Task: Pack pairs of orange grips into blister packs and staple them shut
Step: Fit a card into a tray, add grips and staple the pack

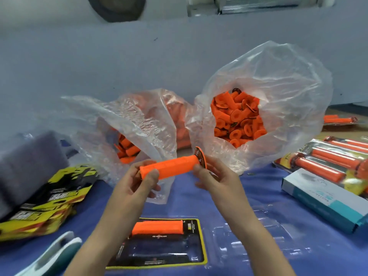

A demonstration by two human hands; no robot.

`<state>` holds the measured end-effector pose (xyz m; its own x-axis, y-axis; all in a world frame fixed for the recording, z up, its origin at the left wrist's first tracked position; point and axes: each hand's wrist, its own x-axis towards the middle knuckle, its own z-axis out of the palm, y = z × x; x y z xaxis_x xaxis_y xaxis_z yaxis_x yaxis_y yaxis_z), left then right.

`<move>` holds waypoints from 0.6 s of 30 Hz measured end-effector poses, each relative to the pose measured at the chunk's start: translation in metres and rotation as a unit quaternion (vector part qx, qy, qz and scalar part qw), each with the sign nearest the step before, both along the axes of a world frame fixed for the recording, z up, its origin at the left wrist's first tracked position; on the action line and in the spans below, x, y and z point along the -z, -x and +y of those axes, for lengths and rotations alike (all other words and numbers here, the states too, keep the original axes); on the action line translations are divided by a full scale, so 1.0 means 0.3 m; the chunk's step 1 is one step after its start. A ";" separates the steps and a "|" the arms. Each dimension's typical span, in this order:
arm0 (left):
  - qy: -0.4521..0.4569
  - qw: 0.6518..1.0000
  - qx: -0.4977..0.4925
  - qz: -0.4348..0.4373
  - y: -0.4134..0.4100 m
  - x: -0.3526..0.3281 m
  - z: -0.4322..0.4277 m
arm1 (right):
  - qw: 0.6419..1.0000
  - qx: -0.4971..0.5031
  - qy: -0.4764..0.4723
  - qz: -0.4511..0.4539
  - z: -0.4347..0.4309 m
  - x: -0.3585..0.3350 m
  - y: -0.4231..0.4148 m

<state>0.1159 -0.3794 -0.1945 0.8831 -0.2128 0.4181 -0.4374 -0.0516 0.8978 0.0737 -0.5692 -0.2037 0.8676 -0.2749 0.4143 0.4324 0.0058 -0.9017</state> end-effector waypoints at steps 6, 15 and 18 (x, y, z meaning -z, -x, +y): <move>0.086 0.990 0.069 0.083 -0.072 0.062 0.142 | 0.991 -0.128 -0.045 -0.012 0.098 -0.014 -0.021; 0.128 0.975 0.107 0.147 -0.090 0.094 0.264 | 0.981 -0.169 -0.082 0.053 0.204 0.025 -0.021; 0.116 0.975 0.106 0.154 -0.084 0.098 0.275 | 0.978 -0.173 -0.100 0.064 0.209 0.025 -0.014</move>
